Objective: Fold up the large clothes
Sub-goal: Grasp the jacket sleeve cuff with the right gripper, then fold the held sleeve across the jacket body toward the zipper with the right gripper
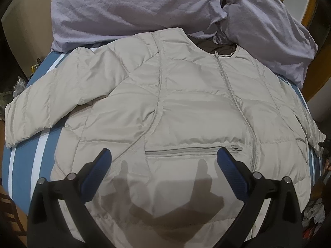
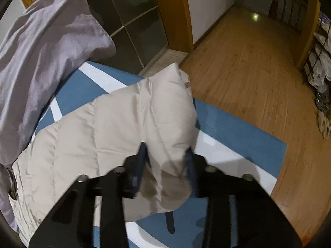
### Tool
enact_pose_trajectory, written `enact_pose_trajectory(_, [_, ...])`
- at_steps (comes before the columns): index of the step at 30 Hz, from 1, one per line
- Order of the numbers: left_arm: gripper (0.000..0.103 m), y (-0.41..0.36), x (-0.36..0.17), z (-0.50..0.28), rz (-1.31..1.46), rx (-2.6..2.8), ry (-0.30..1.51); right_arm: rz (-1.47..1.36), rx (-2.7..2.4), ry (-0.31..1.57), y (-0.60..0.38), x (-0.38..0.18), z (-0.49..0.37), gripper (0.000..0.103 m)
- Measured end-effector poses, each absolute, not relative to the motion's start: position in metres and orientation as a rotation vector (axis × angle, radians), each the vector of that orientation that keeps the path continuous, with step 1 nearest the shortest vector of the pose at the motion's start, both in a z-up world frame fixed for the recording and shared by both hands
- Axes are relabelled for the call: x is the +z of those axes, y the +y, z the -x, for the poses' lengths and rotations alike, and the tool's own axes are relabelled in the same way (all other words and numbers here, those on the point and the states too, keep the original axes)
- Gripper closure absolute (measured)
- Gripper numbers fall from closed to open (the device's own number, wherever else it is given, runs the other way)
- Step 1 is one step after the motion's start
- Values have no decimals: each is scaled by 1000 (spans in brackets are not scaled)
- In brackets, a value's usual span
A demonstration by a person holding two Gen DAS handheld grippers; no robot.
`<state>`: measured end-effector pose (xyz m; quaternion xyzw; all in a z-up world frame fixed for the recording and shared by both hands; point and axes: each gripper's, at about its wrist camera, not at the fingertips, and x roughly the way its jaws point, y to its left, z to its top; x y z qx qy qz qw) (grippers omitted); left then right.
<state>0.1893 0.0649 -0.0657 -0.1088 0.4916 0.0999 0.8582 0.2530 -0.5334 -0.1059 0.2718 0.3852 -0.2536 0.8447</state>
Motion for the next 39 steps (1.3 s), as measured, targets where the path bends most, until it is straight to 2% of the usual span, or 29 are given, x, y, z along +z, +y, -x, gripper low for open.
enact_pose_trajectory(2, [2,63,-65,-190,228,205,1030,-520,-538,803,-526,-96,-258,81])
enact_pose_trajectory(4, [2,62,-65,-189,228,203,1028,-470,-529,787,-518,-85,-266,83])
enact_pose_trajectory(10, [2,62,-61,-184,235,203,1014,-392,-394,710,-471,-43,-289,84])
enact_pose_trajectory(17, [2,70,-55,-175,255,223,994,-291,-133,703,-368,-13,-325,84])
enact_pose_trajectory(23, [2,83,-53,-162,286,254,982,-178,79,776,-261,-23,-354,84])
enact_pose_trajectory(30, [2,101,-55,-148,322,300,974,-164,197,870,-193,-50,-362,85])
enact_pose_trajectory(34, [2,108,-56,-144,339,322,972,-168,286,909,-155,-55,-363,93])
enact_pose_trajectory(39, [2,115,-56,-140,353,341,966,-60,361,906,-103,-52,-358,93])
